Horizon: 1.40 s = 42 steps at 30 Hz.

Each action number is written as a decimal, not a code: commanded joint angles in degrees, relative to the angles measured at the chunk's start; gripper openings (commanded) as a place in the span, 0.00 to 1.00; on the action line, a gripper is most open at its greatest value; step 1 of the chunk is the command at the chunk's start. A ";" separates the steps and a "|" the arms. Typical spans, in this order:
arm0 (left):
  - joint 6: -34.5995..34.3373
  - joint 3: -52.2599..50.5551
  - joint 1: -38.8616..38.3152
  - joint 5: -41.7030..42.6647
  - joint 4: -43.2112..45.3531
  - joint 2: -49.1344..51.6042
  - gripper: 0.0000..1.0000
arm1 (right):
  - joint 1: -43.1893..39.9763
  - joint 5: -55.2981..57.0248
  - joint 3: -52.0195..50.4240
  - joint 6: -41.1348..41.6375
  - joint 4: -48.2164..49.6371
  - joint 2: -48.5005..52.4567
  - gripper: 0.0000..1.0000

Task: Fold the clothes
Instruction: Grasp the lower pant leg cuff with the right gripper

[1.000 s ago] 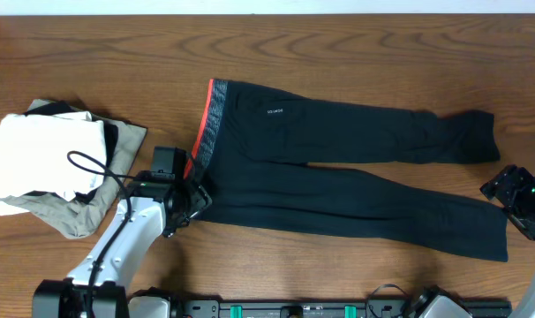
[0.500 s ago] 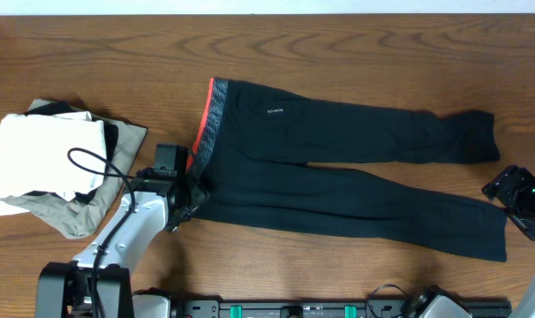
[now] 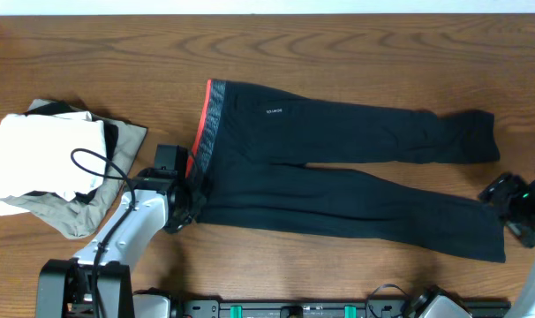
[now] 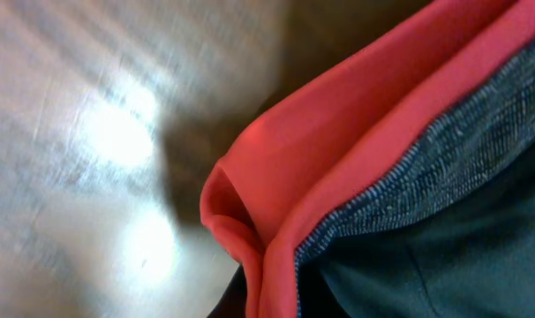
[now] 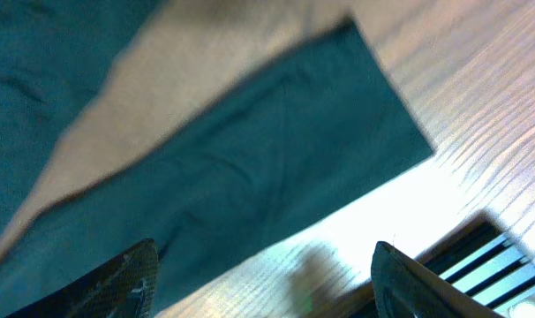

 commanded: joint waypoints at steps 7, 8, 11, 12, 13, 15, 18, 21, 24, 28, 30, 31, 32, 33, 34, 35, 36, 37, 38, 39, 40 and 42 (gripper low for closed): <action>2.89 -1.60 0.17 2.23 -2.99 -7.93 0.06 | -2.21 0.39 -13.46 8.94 7.80 0.07 0.76; 2.89 -1.60 0.20 2.23 -3.02 -8.74 0.06 | -2.80 1.03 -14.19 10.49 8.55 0.07 0.77; 2.89 -1.60 0.17 2.25 -3.04 -10.14 0.06 | -5.11 1.36 -16.13 12.11 10.34 0.07 0.76; 2.89 -1.60 0.17 2.25 -3.04 -10.34 0.06 | -6.12 1.38 -16.83 12.15 10.78 0.07 0.76; 2.89 -1.60 0.17 2.25 -3.04 -10.40 0.06 | -7.19 1.62 -17.59 12.13 11.28 0.07 0.76; 2.89 -1.60 0.17 2.25 -3.02 -10.38 0.06 | -9.38 2.71 -19.08 12.81 12.20 0.07 0.75; 2.89 -1.60 0.17 2.23 -2.97 -10.40 0.06 | -12.76 3.28 -21.99 13.09 15.37 0.07 0.74; 2.89 -1.60 0.17 2.21 -2.99 -10.40 0.06 | -15.65 3.26 -24.81 13.18 19.12 0.07 0.73; 2.89 -1.60 0.17 2.23 -2.99 -10.40 0.06 | -17.51 3.34 -26.69 13.18 22.29 0.07 0.71; 2.89 -1.60 0.17 2.23 -2.99 -10.40 0.06 | -18.01 3.54 -27.85 13.11 26.88 0.07 0.70; 2.89 -1.60 0.17 2.21 -2.99 -10.40 0.05 | -18.01 3.52 -28.00 13.14 29.07 0.07 0.70; 2.89 -1.60 0.17 2.21 -2.99 -10.40 0.06 | -17.99 3.50 -28.00 13.16 29.70 0.07 0.69; 2.89 -1.60 0.17 2.21 -2.99 -10.40 0.06 | -17.99 3.50 -28.00 13.18 30.01 0.07 0.69; 2.89 -1.60 0.17 2.21 -2.99 -10.40 0.06 | -17.99 3.50 -28.02 13.20 30.36 0.07 0.69; 2.89 -1.60 0.17 2.21 -2.99 -10.40 0.05 | -17.99 3.52 -28.04 13.20 30.86 0.07 0.68; 2.89 -1.60 0.17 2.19 -2.99 -10.40 0.06 | -17.99 3.54 -28.06 13.18 31.17 0.09 0.67; 2.86 -1.60 0.17 2.01 -2.99 -10.40 0.06 | -17.99 3.52 -28.11 13.20 31.61 0.09 0.66; 2.89 -1.60 0.17 1.92 -2.99 -10.40 0.06 | -17.99 3.52 -28.22 13.22 32.02 0.09 0.66; 2.86 -1.60 0.17 1.84 -2.99 -10.40 0.06 | -17.99 3.52 -28.39 13.29 32.41 0.09 0.65; 2.86 -1.60 0.17 1.84 -2.99 -10.40 0.06 | -18.01 3.80 -28.70 13.75 32.72 0.09 0.65; 2.86 -1.60 0.17 1.84 -2.99 -10.40 0.06 | -17.99 4.24 -29.05 14.16 33.00 0.09 0.65; 2.86 -1.60 0.17 1.84 -2.99 -10.40 0.06 | -17.99 4.92 -30.03 14.71 34.16 0.09 0.63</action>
